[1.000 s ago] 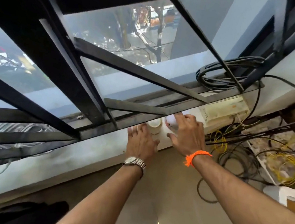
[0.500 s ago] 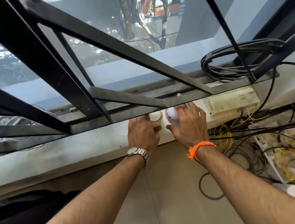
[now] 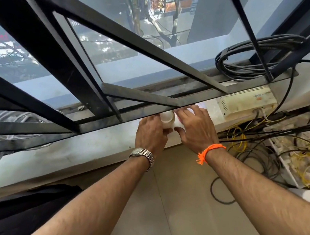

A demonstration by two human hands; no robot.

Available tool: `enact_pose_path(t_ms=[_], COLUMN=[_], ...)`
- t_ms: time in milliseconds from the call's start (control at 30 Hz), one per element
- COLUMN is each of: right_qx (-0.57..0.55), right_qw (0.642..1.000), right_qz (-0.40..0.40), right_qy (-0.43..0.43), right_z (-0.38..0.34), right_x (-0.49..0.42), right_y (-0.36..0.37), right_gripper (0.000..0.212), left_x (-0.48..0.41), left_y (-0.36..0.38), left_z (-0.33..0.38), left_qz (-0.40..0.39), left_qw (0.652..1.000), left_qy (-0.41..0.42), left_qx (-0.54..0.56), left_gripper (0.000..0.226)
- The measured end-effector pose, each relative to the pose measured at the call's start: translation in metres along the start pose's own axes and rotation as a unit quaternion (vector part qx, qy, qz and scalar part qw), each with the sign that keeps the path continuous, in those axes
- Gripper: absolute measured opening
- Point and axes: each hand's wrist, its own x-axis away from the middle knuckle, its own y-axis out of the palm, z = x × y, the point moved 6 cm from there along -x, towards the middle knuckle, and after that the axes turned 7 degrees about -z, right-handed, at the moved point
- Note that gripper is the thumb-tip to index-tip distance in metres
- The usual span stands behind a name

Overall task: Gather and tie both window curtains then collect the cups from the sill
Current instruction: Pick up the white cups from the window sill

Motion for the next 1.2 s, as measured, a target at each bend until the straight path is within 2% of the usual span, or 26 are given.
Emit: enact_pose_path(t_ms=[167, 367, 500, 633, 733, 867, 1067, 1200], right_qx=[-0.021, -0.106, -0.177, -0.149, -0.126, -0.140, -0.181, -0.214], right_qw=[0.999, 0.989, 0.971, 0.969, 0.973, 0.977, 0.967, 0.959], right_qz=[0.016, -0.099, -0.160, -0.192, -0.193, -0.156, -0.159, -0.146], right_qy=[-0.039, 0.001, 0.033, 0.042, 0.036, 0.037, 0.082, 0.114], right_z=[-0.012, -0.019, -0.026, -0.030, -0.035, -0.044, -0.053, -0.052], right_x=[0.010, 0.029, 0.041, 0.058, 0.067, 0.074, 0.072, 0.075], right_y=[-0.008, 0.002, -0.001, -0.007, -0.012, -0.025, -0.046, -0.061], right_gripper=[0.058, 0.075, 0.090, 0.104, 0.098, 0.074, 0.064, 0.055], left_x=[0.012, 0.030, 0.043, 0.056, 0.068, 0.082, 0.095, 0.096], left_y=[-0.005, -0.009, -0.012, -0.012, -0.017, -0.028, -0.047, -0.061], left_z=[-0.001, -0.002, -0.003, -0.006, -0.005, 0.000, 0.011, 0.013], left_qz=[-0.048, -0.116, -0.141, -0.176, -0.205, -0.235, -0.239, -0.238], left_qw=[0.997, 0.983, 0.959, 0.926, 0.900, 0.864, 0.876, 0.879], left_qy=[0.014, 0.010, -0.054, -0.123, -0.167, -0.198, -0.188, -0.175], left_qx=[0.065, 0.142, 0.238, 0.309, 0.348, 0.398, 0.373, 0.374], left_gripper=[0.062, 0.093, 0.091, 0.082, 0.077, 0.068, 0.063, 0.068])
